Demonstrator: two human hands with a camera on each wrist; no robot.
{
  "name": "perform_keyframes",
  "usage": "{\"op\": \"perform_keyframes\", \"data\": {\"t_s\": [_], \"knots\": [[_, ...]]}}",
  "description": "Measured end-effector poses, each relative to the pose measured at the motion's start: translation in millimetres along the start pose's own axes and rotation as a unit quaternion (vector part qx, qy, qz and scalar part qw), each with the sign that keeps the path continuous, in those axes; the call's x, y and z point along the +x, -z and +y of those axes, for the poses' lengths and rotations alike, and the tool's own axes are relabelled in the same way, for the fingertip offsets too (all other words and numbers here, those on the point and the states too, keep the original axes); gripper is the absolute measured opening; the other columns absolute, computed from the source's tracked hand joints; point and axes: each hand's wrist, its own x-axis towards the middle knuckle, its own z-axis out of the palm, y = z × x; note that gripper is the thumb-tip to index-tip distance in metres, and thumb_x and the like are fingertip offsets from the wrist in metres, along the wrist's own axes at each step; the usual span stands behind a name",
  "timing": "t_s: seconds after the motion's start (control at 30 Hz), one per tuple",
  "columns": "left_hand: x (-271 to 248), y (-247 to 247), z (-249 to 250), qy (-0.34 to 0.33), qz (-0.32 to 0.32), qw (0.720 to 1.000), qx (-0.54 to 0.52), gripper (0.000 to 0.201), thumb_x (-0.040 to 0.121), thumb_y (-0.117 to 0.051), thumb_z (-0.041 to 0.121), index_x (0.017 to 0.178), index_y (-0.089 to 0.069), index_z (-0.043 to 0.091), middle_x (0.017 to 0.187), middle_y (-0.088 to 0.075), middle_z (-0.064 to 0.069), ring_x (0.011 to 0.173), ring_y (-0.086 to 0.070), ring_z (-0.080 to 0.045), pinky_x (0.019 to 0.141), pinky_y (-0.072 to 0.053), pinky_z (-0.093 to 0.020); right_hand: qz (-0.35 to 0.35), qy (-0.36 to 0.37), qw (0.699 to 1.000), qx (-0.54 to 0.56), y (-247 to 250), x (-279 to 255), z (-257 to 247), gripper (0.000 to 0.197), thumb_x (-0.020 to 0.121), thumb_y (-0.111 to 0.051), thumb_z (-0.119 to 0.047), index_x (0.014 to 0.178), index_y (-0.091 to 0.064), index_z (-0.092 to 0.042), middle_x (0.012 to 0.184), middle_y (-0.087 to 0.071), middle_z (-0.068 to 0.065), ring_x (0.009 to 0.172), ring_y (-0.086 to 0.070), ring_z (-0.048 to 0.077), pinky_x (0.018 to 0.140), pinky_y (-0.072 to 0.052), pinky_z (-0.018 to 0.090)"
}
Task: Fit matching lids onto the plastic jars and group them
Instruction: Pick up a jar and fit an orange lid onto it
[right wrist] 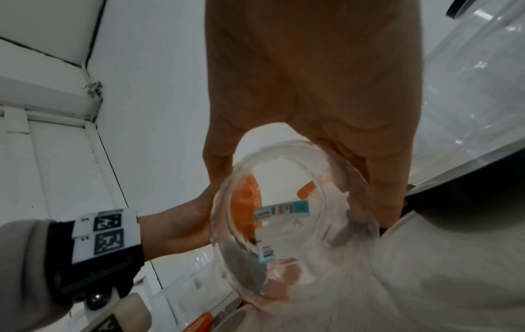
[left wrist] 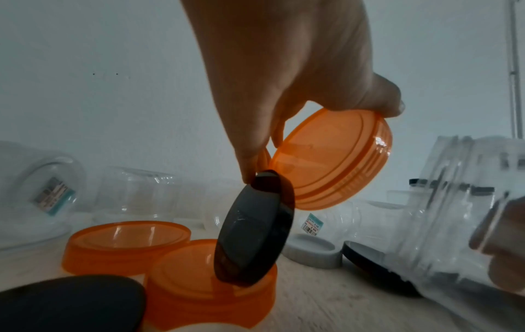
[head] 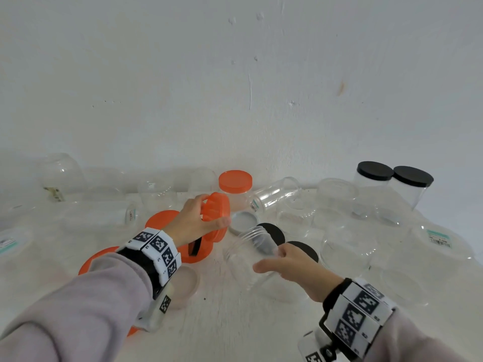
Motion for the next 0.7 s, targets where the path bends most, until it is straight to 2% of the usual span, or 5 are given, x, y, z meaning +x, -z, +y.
{"op": "perform_keyframes", "data": {"t_s": [0.13, 0.23, 0.33, 0.47, 0.7], "knots": [[3, 0, -2, 0.019, 0.030, 0.999, -0.014, 0.127, 0.039, -0.061, 0.090, 0.143, -0.029, 0.024, 0.134, -0.041, 0.005, 0.113, -0.048, -0.005, 0.091, -0.043, -0.026, -0.032, -0.005, 0.999, -0.037, -6, 8, -3, 0.066, 0.038, -0.081, -0.050, 0.085, -0.040, -0.028, 0.093, -0.042, -0.006, 0.076, -0.041, 0.007, 0.066, -0.036, 0.022], [4, -4, 1, 0.027, 0.033, 0.999, -0.019, 0.127, 0.041, -0.063, 0.086, 0.145, -0.025, 0.024, 0.142, -0.035, -0.003, 0.128, -0.042, -0.016, 0.105, -0.040, -0.038, -0.035, 0.009, 0.995, -0.093, -12, 10, -4, 0.091, 0.040, -0.082, -0.050, 0.119, -0.050, -0.019, 0.122, -0.046, 0.001, 0.108, -0.050, 0.016, 0.095, -0.046, 0.034], [5, -10, 5, 0.027, 0.035, 0.999, -0.024, 0.119, 0.050, -0.070, 0.077, 0.145, -0.025, 0.022, 0.142, -0.034, -0.004, 0.129, -0.041, -0.018, 0.101, -0.039, -0.033, -0.040, 0.025, 0.991, -0.123, -14, 8, -6, 0.093, 0.050, -0.087, -0.040, 0.129, -0.040, -0.023, 0.121, -0.037, -0.005, 0.107, -0.045, 0.010, 0.096, -0.043, 0.029], [5, -20, 3, 0.026, 0.028, 0.999, -0.015, 0.103, 0.067, -0.072, 0.060, 0.147, -0.021, 0.020, 0.144, -0.030, -0.005, 0.130, -0.039, -0.019, 0.101, -0.037, -0.032, -0.047, 0.042, 0.988, -0.142, -15, 11, -5, 0.090, 0.055, -0.090, -0.026, 0.128, -0.038, -0.024, 0.122, -0.044, -0.005, 0.111, -0.048, 0.010, 0.099, -0.045, 0.032], [5, -20, 4, 0.040, 0.044, 0.997, -0.051, 0.111, 0.058, -0.065, 0.069, 0.147, -0.023, 0.018, 0.144, -0.033, -0.007, 0.130, -0.040, -0.020, 0.105, -0.039, -0.036, -0.073, 0.082, 0.983, -0.150, -19, 15, -7, 0.105, 0.063, -0.088, -0.017, 0.142, -0.019, -0.022, 0.136, -0.033, -0.007, 0.122, -0.034, 0.010, 0.094, -0.033, 0.020]]}}
